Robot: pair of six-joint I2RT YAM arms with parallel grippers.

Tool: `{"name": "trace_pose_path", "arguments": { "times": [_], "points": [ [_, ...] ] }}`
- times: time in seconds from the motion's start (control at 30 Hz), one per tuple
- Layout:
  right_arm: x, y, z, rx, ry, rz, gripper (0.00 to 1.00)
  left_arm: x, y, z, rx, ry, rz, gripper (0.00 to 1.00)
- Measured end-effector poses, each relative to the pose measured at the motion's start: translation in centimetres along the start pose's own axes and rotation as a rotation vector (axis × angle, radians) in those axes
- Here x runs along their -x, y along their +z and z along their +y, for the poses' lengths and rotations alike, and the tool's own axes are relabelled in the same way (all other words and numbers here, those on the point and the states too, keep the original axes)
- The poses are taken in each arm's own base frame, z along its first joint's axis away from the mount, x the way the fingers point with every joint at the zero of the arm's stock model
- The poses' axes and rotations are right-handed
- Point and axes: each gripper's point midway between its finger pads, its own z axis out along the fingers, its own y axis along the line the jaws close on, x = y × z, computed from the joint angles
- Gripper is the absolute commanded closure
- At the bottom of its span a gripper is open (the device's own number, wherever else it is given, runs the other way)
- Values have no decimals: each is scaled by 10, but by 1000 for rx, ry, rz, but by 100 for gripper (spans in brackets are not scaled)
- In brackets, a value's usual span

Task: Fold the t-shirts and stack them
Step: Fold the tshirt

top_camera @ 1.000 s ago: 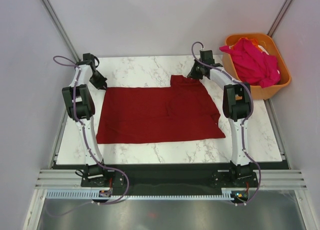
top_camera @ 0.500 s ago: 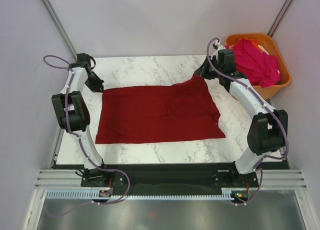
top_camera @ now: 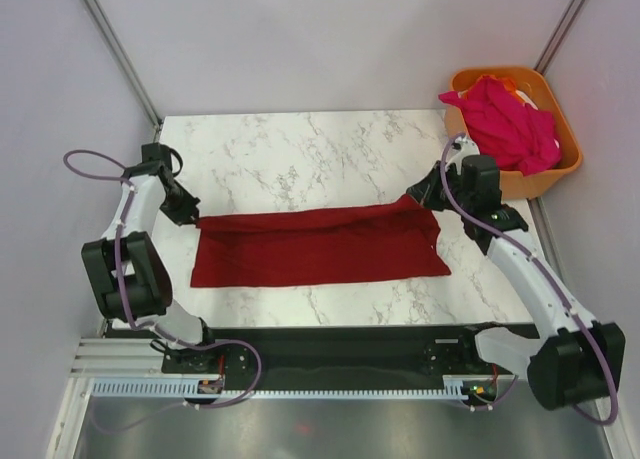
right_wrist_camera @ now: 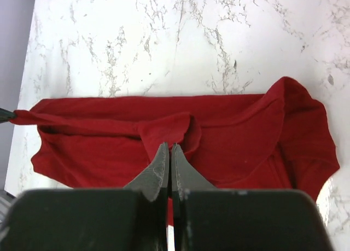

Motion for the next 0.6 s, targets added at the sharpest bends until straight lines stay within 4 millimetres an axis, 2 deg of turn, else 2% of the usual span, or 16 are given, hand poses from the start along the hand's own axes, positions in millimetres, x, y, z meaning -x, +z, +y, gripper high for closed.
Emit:
{"name": "trace_pose_path", "arguments": {
  "times": [0.13,0.27,0.33,0.37,0.4,0.47,0.53,0.6],
  "points": [
    [-14,-25,-1,2,5,-36,100,-19,-8,14,2,-2,-1,98],
    [-48,-32,-18,-38,41,-1,98,-37,-3,28,30,-9,24,98],
    [-72,-31,-32,-74,79,42,58,-48,4,38,65,-13,48,65],
    [-86,-30,-39,-91,99,65,41,-53,7,43,78,-16,62,52],
    [-101,-31,-46,-111,118,94,27,-58,10,48,91,-25,77,24],
    [-125,-34,-57,-146,144,140,17,-64,14,56,106,-53,101,8],
    [-140,-38,-63,-173,159,168,16,-67,16,64,117,-80,117,4],
    [-142,-41,-64,-186,165,164,13,-65,15,67,111,-99,114,3]
  ]
}}
